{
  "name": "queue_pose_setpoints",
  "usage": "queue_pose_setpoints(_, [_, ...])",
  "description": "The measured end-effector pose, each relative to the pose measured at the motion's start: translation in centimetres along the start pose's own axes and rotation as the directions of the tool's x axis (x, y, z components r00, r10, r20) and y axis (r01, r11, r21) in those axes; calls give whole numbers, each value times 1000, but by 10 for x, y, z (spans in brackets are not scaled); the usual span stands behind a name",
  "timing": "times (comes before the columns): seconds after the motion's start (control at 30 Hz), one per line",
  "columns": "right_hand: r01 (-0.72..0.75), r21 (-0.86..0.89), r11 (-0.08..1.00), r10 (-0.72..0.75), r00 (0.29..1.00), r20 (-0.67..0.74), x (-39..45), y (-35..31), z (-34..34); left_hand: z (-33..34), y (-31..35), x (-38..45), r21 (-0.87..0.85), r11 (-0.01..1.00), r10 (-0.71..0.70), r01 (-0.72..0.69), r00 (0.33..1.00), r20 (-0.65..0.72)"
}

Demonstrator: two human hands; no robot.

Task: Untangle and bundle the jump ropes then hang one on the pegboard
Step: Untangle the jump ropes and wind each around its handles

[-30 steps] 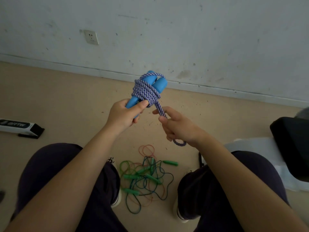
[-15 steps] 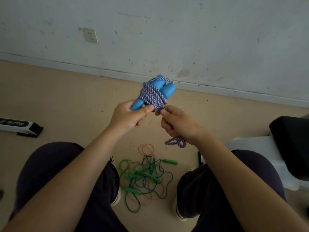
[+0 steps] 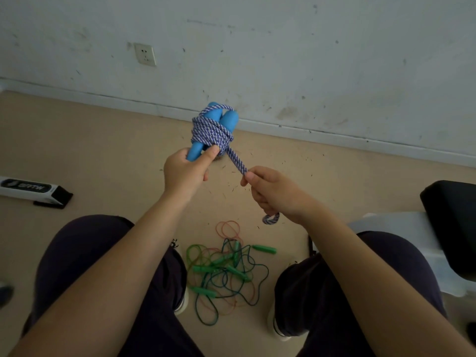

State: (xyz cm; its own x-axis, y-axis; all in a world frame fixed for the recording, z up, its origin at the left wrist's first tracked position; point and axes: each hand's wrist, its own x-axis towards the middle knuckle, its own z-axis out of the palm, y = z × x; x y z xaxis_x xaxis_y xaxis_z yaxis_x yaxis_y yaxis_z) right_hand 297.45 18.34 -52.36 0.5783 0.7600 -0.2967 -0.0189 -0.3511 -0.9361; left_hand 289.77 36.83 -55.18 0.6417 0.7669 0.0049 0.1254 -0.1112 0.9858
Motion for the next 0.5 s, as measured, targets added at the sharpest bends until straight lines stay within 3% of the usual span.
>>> queue_pose_setpoints(0.2, [56, -133, 989, -50, 998, 45, -6, 5, -9, 7, -4, -4, 54, 998, 4, -10, 994, 112])
queue_pose_setpoints(0.37, [-13, -39, 999, 12, 999, -32, -4, 0, -3, 7, -3, -5, 60, 998, -18, 11, 994, 109])
queue_pose_setpoints(0.5, [-9, -248, 969, -20, 993, -115, 0, 1, -1, 8, 4, -9, -45, 996, -76, 83, 989, 124])
